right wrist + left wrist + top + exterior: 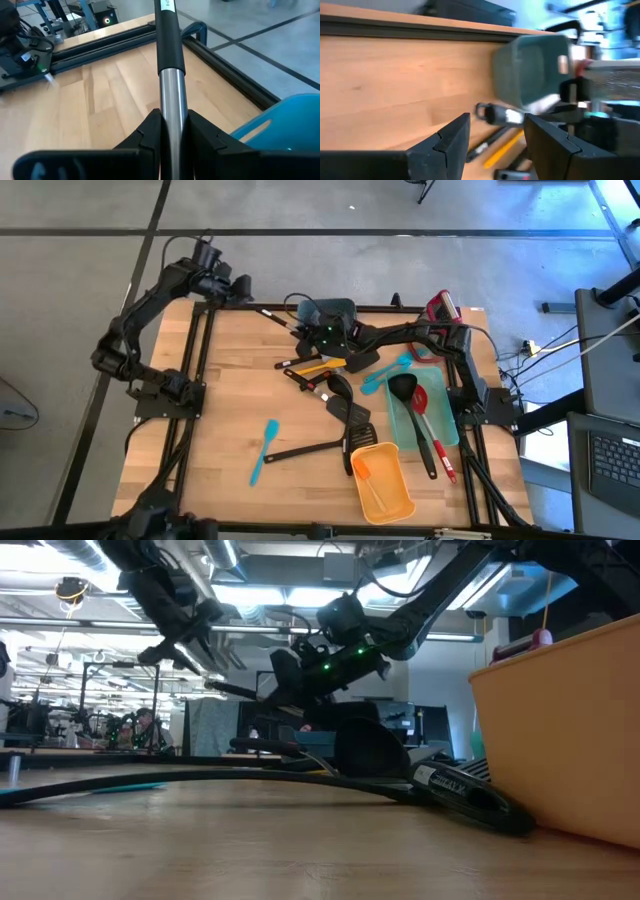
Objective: Pick & Place Kitchen Items
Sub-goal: Put the large black spatula into the blue bin
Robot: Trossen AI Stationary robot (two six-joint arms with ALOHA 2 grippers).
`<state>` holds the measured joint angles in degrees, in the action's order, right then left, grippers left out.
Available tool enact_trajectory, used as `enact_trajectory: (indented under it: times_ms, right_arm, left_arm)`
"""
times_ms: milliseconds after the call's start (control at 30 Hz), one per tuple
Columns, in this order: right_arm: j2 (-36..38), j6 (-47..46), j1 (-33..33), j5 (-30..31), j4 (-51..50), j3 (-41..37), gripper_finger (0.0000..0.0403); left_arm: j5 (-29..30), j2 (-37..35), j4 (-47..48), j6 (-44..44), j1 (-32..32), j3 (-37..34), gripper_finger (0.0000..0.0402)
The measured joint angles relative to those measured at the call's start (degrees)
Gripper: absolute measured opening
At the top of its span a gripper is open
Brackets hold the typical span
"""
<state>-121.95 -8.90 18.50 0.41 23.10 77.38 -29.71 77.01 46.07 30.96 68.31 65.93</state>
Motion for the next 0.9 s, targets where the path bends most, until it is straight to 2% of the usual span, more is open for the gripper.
enact_trajectory:
  times_ms: [133, 233, 733, 900]
  right_arm:
    - [0.02, 0.61, -0.56, 0.31, 1.08, 0.0, 0.0067]
    - [0.02, 0.81, -0.88, 0.98, 0.82, -0.12, 0.0067]
    - [0.02, 0.83, -0.85, 1.16, 0.5, 0.0, 0.0067]
    - [0.03, 0.84, -1.29, 1.09, 0.88, 0.0, 0.0067]
  left_arm:
    - [-9.66, 1.77, -5.33, 3.23, 0.58, -3.08, 0.018]
    - [-12.85, 3.5, -6.05, 2.05, 0.6, -4.48, 0.018]
    - [-13.39, 2.86, 1.26, -7.12, 5.2, -5.75, 0.018]
    - [-13.51, 2.84, -1.43, -5.97, 4.81, -5.75, 0.018]
